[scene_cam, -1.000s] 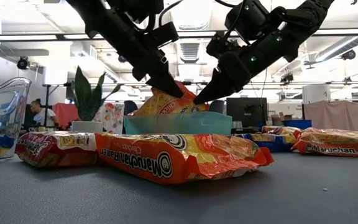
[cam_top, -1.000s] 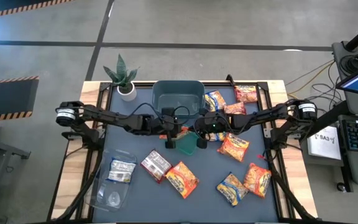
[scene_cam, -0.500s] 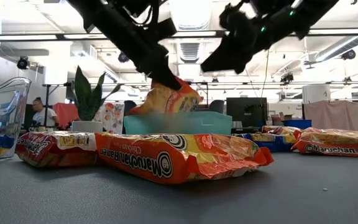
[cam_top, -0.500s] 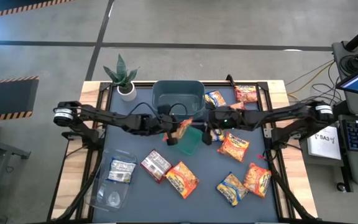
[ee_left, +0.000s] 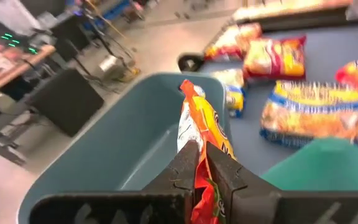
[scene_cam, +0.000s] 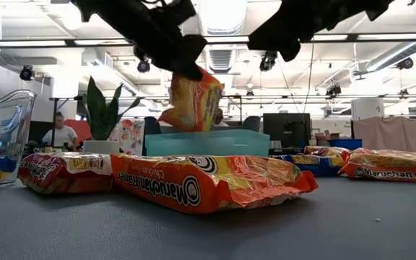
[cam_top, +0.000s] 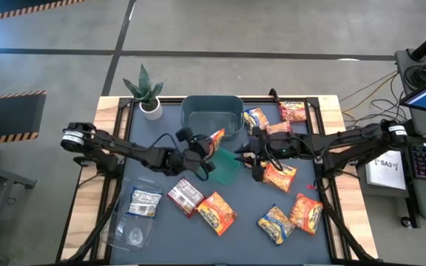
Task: Sort Maruchan noodles
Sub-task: Put the orange noodle pack into the green bin
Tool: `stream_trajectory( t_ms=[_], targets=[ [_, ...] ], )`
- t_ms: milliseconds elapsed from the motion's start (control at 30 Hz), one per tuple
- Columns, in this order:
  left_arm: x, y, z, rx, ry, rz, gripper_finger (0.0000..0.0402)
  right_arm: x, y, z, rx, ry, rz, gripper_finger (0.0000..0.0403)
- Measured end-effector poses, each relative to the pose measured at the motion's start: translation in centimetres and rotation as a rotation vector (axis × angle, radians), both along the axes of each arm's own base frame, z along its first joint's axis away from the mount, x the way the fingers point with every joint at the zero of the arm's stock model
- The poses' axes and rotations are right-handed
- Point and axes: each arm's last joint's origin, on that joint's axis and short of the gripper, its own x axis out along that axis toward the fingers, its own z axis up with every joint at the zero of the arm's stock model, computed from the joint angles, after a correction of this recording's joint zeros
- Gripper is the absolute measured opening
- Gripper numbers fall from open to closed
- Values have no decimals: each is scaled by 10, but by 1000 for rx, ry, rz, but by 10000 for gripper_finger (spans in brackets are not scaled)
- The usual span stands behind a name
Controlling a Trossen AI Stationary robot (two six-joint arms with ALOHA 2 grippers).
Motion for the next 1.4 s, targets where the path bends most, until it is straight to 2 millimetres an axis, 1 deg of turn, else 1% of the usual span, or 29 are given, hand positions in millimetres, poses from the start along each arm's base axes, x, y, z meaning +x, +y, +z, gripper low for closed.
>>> stream_trajectory(
  t_ms=[133,233,333,567,733,867,1400],
  targets=[
    [-4,-9,-5,-10,-121,2,1,2,8,-2,-14,0,-13,105],
    [-10,-12,-13,-5,-151,40,1,3,12,-3,-14,2,-22,105],
    [-15,-11,-21,-25,-191,78,1,3,17,-4,-5,-2,-12,105],
    [-29,-11,-36,-56,-303,74,1,3,21,-1,-8,-29,-11,105],
    [-37,-9,-46,-46,-301,69,0,4,22,1,-5,-48,-10,105],
    [-40,-8,-49,-47,-313,68,0,4,22,2,-3,-66,-10,105],
    [-40,-8,-49,-67,-330,70,0,4,24,3,40,-73,-14,105]
  ],
)
